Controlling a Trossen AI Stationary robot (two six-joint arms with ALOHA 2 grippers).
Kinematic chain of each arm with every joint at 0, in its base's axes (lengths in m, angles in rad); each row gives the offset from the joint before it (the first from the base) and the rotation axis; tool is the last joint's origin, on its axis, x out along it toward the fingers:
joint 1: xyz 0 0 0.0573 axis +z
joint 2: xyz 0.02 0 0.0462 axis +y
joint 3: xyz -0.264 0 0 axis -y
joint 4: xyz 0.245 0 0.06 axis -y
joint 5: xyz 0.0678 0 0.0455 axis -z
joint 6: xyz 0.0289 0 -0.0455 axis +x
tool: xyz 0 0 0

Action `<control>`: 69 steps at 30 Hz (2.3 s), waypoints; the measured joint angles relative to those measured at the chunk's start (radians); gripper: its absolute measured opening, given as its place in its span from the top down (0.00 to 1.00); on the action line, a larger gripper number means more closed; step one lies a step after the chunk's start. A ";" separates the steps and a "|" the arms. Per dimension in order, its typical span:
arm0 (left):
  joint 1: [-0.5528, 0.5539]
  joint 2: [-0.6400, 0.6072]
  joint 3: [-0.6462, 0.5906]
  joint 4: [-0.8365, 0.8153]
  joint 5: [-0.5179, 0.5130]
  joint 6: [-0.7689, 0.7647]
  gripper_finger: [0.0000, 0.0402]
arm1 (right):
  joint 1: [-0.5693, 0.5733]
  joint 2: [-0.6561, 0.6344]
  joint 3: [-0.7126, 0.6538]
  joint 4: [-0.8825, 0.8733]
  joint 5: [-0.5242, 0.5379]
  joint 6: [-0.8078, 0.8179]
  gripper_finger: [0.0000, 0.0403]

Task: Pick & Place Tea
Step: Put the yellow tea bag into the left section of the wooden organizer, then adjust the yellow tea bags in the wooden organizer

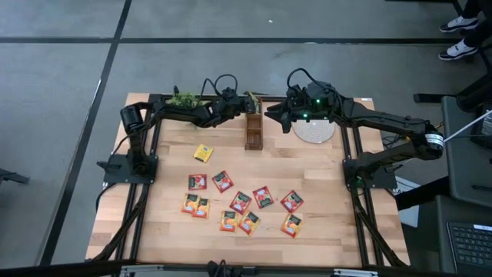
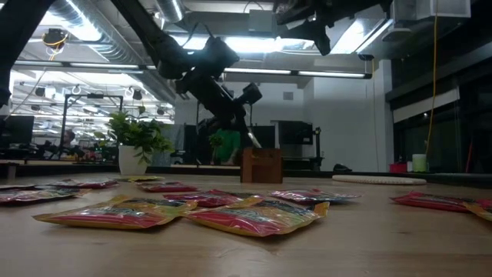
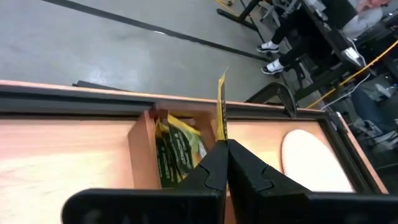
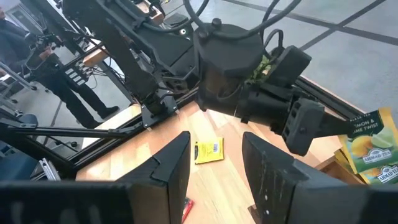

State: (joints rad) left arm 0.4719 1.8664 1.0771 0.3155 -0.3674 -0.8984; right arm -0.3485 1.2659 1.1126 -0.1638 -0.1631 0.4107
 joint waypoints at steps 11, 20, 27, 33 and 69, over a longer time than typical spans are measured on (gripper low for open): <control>0.002 0.000 0.000 -0.029 -0.047 -0.006 1.00 | 0.000 0.000 0.000 0.001 0.016 0.002 0.64; 0.014 0.029 -0.002 -0.021 -0.014 -0.040 0.99 | 0.000 0.000 0.000 0.001 0.026 0.001 0.64; 0.011 0.049 -0.001 0.004 -0.004 -0.058 0.99 | 0.000 0.000 0.000 0.001 0.026 0.003 0.64; 0.011 0.049 -0.001 0.011 0.003 -0.059 0.96 | 0.000 0.000 0.000 0.001 0.025 0.003 0.64; 0.103 0.045 -0.001 -0.006 0.183 0.122 0.99 | 0.000 0.001 0.000 -0.018 0.040 0.033 0.64</control>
State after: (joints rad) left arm 0.5744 1.9110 1.0763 0.3093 -0.1848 -0.7768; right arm -0.3485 1.2664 1.1126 -0.1823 -0.1234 0.4434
